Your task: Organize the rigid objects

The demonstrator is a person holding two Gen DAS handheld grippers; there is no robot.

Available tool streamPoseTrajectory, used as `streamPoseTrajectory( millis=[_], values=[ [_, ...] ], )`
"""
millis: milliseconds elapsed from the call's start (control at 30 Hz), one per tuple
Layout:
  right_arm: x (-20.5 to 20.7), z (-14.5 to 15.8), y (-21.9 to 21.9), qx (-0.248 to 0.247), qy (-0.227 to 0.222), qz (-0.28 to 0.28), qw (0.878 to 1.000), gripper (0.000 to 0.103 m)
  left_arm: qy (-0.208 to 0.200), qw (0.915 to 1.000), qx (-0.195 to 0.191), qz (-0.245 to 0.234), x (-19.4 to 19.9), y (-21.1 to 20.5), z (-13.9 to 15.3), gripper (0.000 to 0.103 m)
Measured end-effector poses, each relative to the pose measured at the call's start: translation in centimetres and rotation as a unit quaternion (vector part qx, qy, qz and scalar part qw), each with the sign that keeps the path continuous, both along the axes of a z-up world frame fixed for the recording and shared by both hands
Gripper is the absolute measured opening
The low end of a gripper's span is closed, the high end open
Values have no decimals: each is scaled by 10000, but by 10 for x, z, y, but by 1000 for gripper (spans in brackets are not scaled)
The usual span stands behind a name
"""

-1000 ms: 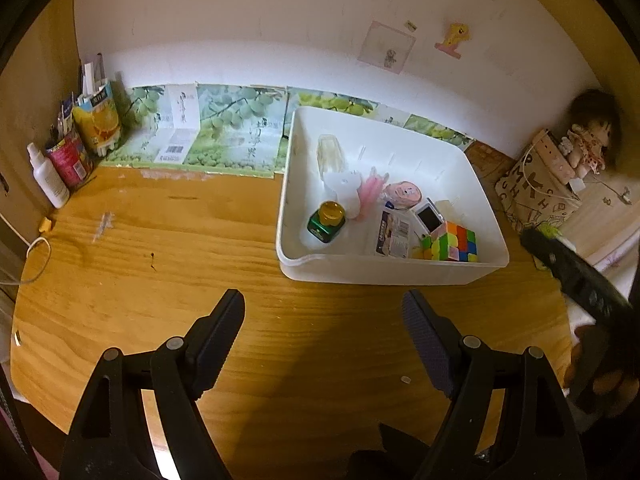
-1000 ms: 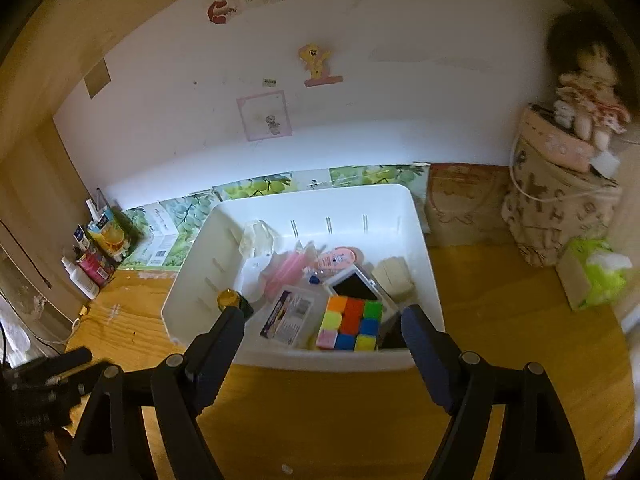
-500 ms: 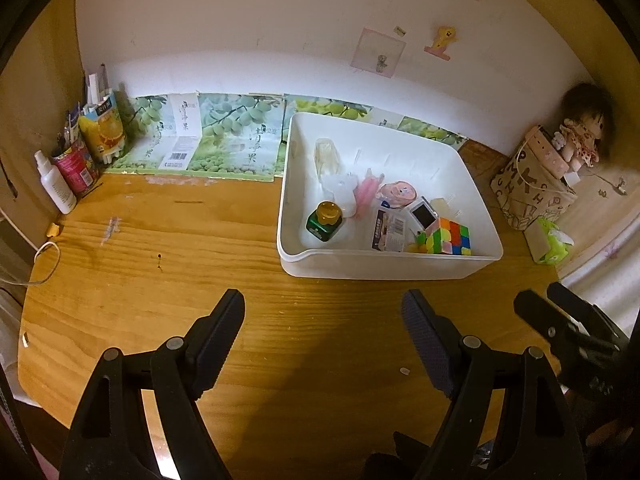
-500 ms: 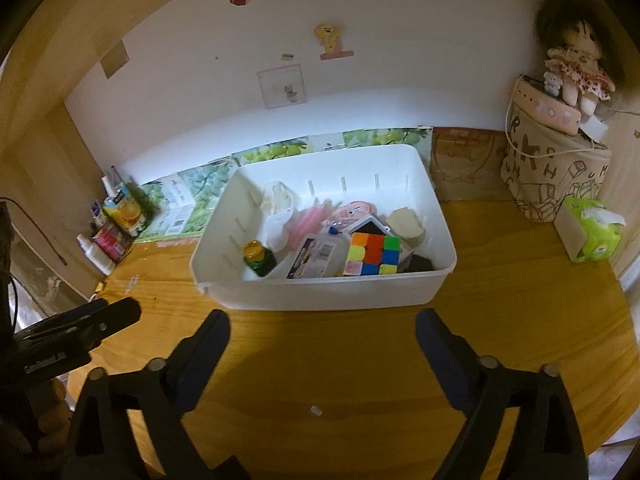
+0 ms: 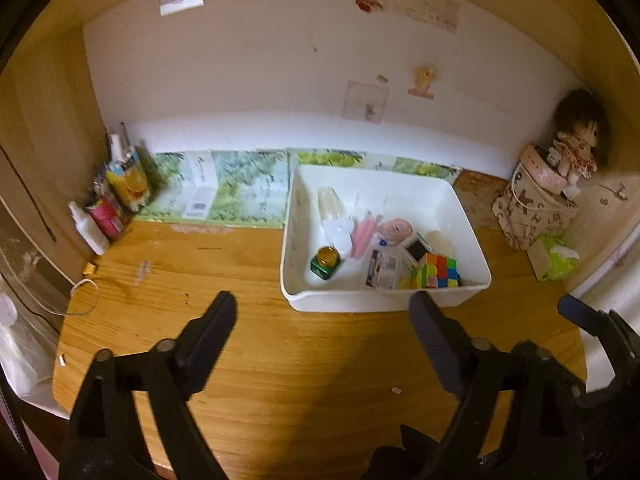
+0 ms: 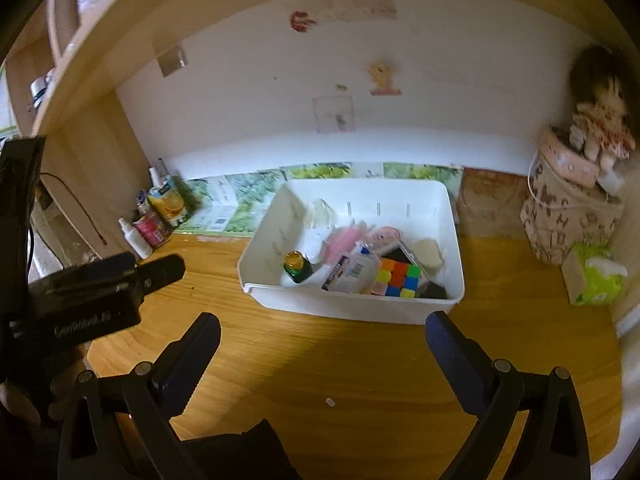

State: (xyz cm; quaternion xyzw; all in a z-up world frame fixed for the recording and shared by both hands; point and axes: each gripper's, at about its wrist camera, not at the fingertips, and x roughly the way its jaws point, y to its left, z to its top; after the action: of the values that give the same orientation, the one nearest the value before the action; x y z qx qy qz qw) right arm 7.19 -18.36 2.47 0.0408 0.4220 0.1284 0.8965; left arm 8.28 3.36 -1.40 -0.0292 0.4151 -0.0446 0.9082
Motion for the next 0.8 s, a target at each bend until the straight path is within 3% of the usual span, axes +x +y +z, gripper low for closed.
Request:
streamPoseTrajectory(
  millis=[67, 333, 800],
  values=[
    [-2, 1, 1, 58, -45, 45, 10000, 102, -41, 10000, 53, 59, -2, 0, 1, 98],
    [-5, -12, 4, -94, 233, -203, 9995, 102, 50, 9997, 162, 180, -12, 4, -7, 101],
    [-4, -25, -6, -117, 430, -484, 9978, 102, 87, 9981, 521, 309, -13, -9, -19, 102]
  ],
)
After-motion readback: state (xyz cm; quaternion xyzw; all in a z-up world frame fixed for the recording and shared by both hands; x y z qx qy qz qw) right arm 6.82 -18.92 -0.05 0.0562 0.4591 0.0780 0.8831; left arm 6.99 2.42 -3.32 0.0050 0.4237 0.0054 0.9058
